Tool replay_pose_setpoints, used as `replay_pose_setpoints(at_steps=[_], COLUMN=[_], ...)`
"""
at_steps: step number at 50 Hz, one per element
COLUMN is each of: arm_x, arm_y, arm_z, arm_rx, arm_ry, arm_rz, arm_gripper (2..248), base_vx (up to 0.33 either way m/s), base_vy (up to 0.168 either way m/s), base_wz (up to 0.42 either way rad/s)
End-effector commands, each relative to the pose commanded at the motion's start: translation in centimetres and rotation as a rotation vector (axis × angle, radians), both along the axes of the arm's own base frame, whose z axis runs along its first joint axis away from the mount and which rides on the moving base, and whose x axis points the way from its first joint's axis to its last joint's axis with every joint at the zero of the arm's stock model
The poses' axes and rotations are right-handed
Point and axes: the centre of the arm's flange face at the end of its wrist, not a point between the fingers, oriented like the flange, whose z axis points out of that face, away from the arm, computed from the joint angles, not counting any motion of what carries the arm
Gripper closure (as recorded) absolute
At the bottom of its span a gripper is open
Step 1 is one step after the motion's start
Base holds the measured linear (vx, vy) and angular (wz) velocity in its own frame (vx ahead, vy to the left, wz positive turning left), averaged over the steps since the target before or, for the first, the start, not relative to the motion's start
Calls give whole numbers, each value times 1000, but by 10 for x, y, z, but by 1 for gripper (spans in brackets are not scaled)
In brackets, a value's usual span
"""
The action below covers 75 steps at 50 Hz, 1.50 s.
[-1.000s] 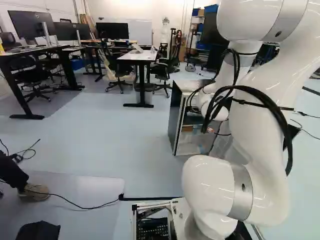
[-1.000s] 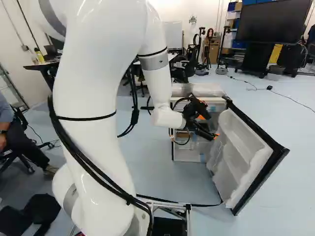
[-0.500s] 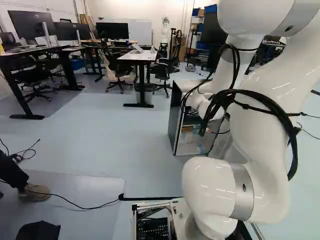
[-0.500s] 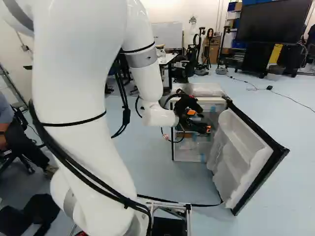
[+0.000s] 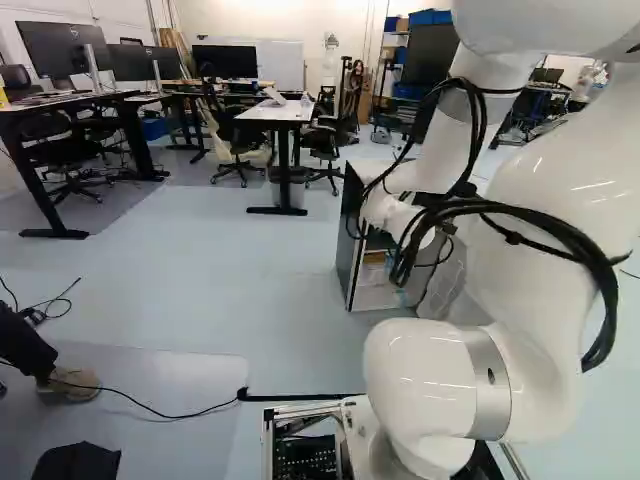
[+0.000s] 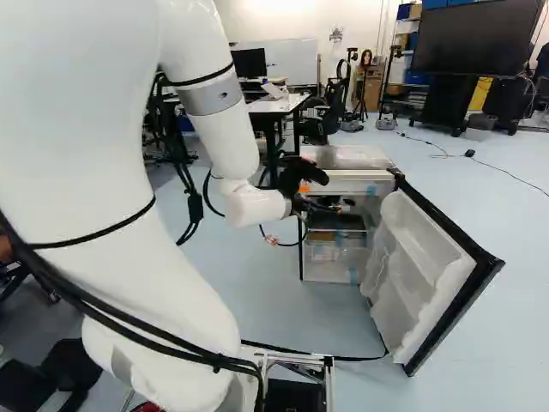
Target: Open the fridge door
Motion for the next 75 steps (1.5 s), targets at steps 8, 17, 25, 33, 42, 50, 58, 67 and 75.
replay_pose_setpoints(at_steps=[8,17,25,33,42,50,58,67,75], arm_x=[-10,-23,-33,-43,-53,-61,-67,-73,-76], arm_y=[22,43,59,72,84,92,99,104,107], arm_z=[5,8,10,11,11,11,10,10,9], arm_rx=[-20,-41,-59,-75,-91,-104,-114,-122,-127], arm_ry=[-2,-4,-6,-7,-9,-11,-12,-13,-14], arm_rz=[110,221,310,386,458,510,552,587,606], arm_gripper=[3,3,3,3,3,3,3,3,3], base_vx=[0,0,0,0,0,0,0,0,0], base_vy=[0,0,0,0,0,0,0,0,0], base_wz=[0,0,0,0,0,0,0,0,0])
